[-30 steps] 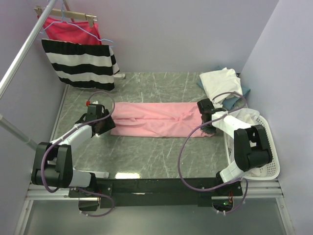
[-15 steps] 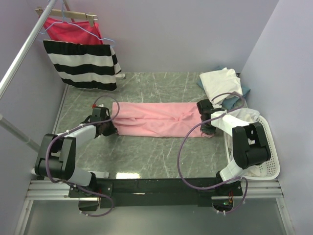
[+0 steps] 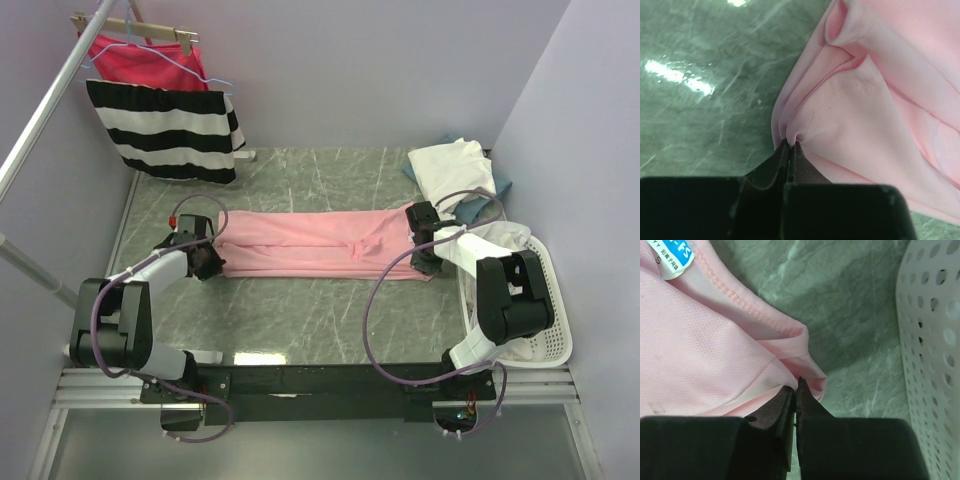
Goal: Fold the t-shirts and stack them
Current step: Fold the other side of the tshirt into a rectangle
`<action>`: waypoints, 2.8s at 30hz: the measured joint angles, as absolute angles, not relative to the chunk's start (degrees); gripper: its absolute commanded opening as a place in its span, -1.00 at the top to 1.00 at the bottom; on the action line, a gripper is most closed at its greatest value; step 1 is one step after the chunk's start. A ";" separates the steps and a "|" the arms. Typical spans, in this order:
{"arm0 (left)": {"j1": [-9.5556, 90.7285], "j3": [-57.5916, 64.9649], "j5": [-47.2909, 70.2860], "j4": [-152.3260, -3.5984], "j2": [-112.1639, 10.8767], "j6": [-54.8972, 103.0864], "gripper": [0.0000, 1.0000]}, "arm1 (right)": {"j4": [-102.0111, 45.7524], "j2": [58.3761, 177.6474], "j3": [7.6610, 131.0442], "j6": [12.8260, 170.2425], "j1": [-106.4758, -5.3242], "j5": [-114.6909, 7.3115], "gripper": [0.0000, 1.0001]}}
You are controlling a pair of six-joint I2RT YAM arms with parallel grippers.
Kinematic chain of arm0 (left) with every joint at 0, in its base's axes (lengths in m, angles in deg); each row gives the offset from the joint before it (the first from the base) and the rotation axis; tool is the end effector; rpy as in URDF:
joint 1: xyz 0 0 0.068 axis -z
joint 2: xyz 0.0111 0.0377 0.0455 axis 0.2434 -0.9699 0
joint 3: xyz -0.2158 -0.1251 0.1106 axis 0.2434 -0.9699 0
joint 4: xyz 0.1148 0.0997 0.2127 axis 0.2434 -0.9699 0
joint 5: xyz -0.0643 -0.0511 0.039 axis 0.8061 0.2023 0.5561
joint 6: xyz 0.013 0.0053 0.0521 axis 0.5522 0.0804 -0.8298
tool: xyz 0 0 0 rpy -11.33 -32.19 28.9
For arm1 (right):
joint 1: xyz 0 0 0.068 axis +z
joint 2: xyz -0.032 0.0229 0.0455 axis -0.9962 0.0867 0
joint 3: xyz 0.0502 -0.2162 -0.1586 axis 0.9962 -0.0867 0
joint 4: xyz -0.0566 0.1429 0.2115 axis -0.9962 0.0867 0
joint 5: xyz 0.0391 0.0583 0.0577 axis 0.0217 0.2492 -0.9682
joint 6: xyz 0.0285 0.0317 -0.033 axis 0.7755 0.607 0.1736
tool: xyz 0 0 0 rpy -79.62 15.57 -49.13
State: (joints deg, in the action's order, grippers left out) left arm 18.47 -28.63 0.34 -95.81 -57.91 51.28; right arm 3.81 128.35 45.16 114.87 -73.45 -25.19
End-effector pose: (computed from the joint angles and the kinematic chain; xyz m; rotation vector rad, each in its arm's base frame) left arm 0.2632 -0.0185 0.1593 -0.7878 2.4836 -0.2084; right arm 0.2819 0.0448 0.1637 0.5134 2.6643 -0.3179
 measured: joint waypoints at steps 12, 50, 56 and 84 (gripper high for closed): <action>16.94 -26.05 -4.60 -99.94 -58.50 52.26 -0.50 | 3.55 126.56 45.18 112.49 -75.33 -23.26 -0.35; 24.37 -7.91 10.85 -105.45 -66.41 42.10 -0.56 | -1.02 131.93 59.17 110.37 -65.54 -47.41 -0.38; 24.48 -10.51 9.35 -107.25 -63.18 43.74 -0.55 | -1.06 132.00 59.37 110.35 -65.28 -47.39 -0.38; 24.48 -7.71 1.89 -108.75 -70.70 45.84 0.98 | -1.17 132.81 59.34 109.89 -65.28 -46.98 -0.39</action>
State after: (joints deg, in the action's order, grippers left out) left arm 24.48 -7.71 1.89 -108.75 -70.70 45.84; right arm -1.17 132.81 59.34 109.89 -65.28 -46.98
